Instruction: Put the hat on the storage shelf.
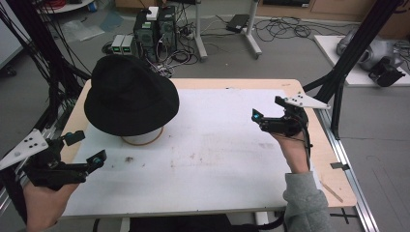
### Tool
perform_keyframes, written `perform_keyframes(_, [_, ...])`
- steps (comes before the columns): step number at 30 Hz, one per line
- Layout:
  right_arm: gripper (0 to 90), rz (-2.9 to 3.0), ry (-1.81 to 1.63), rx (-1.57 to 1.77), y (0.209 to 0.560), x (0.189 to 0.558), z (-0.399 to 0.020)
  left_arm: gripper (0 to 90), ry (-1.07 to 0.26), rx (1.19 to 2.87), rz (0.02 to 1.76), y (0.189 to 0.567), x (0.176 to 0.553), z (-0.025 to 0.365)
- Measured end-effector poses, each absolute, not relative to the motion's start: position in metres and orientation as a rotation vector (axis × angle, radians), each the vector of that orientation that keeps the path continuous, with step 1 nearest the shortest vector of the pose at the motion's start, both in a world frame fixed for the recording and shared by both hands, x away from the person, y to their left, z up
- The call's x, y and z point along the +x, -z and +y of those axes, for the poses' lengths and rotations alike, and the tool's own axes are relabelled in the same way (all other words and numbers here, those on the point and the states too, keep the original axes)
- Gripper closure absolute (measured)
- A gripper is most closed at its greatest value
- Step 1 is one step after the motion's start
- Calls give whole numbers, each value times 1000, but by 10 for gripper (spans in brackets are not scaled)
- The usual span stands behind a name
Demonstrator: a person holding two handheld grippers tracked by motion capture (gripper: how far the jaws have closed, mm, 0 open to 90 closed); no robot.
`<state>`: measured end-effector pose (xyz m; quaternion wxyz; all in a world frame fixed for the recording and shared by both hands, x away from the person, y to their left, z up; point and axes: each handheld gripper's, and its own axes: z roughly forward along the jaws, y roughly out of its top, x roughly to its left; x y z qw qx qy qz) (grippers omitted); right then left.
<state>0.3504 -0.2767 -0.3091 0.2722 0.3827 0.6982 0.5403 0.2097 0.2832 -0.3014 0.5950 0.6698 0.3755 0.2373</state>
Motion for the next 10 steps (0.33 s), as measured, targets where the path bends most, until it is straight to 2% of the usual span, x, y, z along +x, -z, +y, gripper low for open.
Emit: perform_keyframes(10, [15,1830,-1493,1035,307,344,-280,17,-585,1556,891,302,212,279])
